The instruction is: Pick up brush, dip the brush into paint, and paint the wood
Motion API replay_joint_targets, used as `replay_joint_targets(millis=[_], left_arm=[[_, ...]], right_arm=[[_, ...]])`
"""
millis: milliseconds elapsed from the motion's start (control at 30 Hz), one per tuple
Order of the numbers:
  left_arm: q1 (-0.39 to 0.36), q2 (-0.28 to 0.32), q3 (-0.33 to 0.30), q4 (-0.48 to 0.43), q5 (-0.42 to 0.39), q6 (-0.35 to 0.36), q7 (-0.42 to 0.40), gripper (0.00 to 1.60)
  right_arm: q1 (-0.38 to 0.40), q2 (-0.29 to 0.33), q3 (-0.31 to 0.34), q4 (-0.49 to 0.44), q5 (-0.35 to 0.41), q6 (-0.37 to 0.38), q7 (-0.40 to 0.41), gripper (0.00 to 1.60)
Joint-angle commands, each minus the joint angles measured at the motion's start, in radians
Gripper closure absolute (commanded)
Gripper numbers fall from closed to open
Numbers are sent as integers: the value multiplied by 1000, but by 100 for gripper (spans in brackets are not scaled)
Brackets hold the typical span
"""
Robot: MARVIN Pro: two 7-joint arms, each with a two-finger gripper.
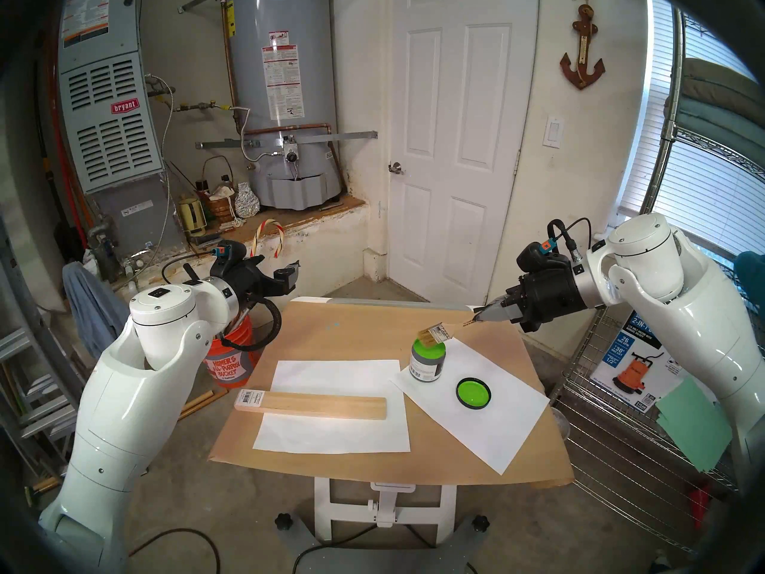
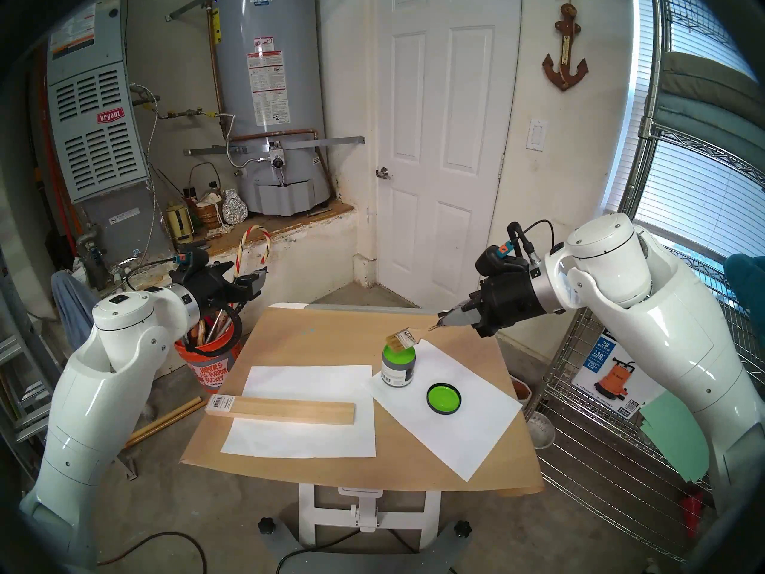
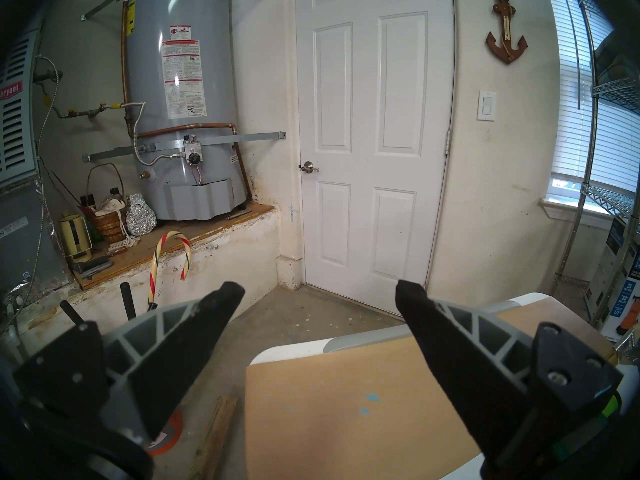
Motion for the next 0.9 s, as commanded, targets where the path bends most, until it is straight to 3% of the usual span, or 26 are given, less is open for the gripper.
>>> replay_joint_targets(millis=[0,867], left_arm=[[-9,2,-9,-17,-2,-3,0,0],[-9,2,-9,-17,-2,-3,0,0]], right_arm=[[34,-34,-9,8,-21,-7,-17,160],[77,-79,-57,94,-99,-32,-9,160]])
